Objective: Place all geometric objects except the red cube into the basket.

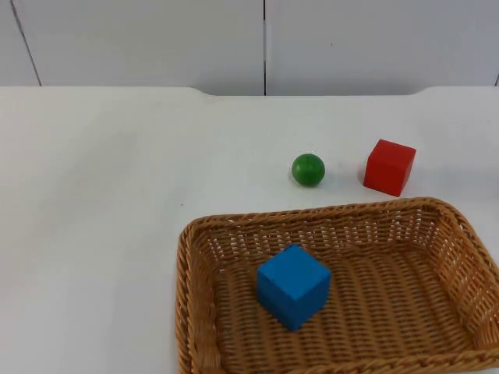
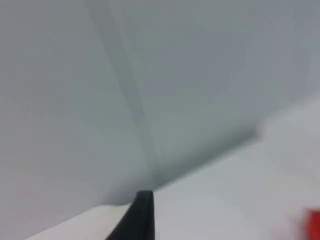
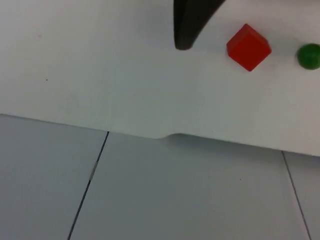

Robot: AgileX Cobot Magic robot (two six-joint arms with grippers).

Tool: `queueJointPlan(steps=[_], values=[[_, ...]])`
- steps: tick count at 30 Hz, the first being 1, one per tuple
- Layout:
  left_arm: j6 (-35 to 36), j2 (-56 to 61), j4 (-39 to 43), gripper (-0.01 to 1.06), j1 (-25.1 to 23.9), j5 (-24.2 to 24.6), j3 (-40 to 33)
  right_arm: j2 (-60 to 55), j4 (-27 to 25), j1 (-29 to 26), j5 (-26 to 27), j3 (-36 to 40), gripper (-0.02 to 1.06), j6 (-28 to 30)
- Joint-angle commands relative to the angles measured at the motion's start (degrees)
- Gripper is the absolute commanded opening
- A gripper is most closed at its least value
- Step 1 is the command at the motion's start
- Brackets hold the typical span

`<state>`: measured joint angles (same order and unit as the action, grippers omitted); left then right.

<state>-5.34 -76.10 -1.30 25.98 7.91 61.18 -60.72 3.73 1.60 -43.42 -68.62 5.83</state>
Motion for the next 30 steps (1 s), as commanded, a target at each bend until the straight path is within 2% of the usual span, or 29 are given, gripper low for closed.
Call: queueJointPlan(steps=[1, 3, 4, 5, 8, 9, 11, 13, 16, 18, 19, 20, 25, 27, 30], values=[[4.5, 2.5, 0.3, 1.04, -6.8, 3.9, 2.0, -1.9, -0.8, 1.6, -0.9, -0.4, 1.05, 2.2], [5.7, 3.1, 0.5, 1.04, -14.7, 9.8, 3.7, -4.5, -0.8, 5.7, -1.7, -0.4, 1.05, 2.2], [5.7, 3.1, 0.5, 1.04, -14.7, 9.8, 3.7, -4.5, -0.8, 5.7, -1.7, -0.4, 1.05, 2.2], [5.7, 3.1, 0.5, 1.04, -18.1, 12.1, 4.1, -6.2, -0.8, 8.9, -1.1, -0.4, 1.05, 2.2], [5.7, 3.1, 0.5, 1.04, -24.5, 15.4, 4.2, -12.5, -0.6, 18.1, 4.3, -0.4, 1.05, -0.2], [5.7, 3.1, 0.5, 1.04, -24.5, 15.4, 4.2, -12.5, -0.6, 18.1, 4.3, -0.4, 1.05, -0.2], [5.7, 3.1, 0.5, 1.04, -25.8, 16.0, 4.2, -18.5, -0.6, 22.6, 7.5, -1.5, 1.05, -2.3], [5.7, 3.1, 0.5, 1.04, -26.0, 15.9, 4.2, -25.3, -1.4, 24.9, 8.3, -4.9, 1.05, -2.4], [5.3, 3.1, 0.5, 1.04, -26.0, 16.2, 4.2, -32.9, -2.0, 25.8, 8.8, -9.1, 1.05, -1.8], [5.3, 3.1, 0.5, 1.04, -26.0, 17.1, 4.2, -39.7, -5.7, 25.8, 8.6, -14.8, 1.05, 0.6], [5.3, 3.1, 0.5, 1.04, -26.0, 17.4, 4.2, -43.3, -6.6, 25.8, 8.1, -18.0, 1.05, 1.5], [5.3, 3.1, 0.5, 1.04, -26.0, 17.4, 4.2, -43.3, -6.6, 25.8, 8.1, -18.0, 1.05, 1.5], [5.3, 3.0, 0.8, 1.04, -26.0, 17.5, 4.2, -59.2, -6.7, 25.8, 4.7, -32.7, 1.05, 1.5], [5.3, 3.0, 0.8, 1.04, -26.0, 17.4, 4.2, -61.9, -6.6, 25.8, 4.1, -34.9, 1.05, 1.5], [5.3, 3.0, 0.8, 1.04, -26.0, 17.4, 4.2, -68.2, -6.9, 25.8, 0.0, -40.6, 1.05, 1.5]])
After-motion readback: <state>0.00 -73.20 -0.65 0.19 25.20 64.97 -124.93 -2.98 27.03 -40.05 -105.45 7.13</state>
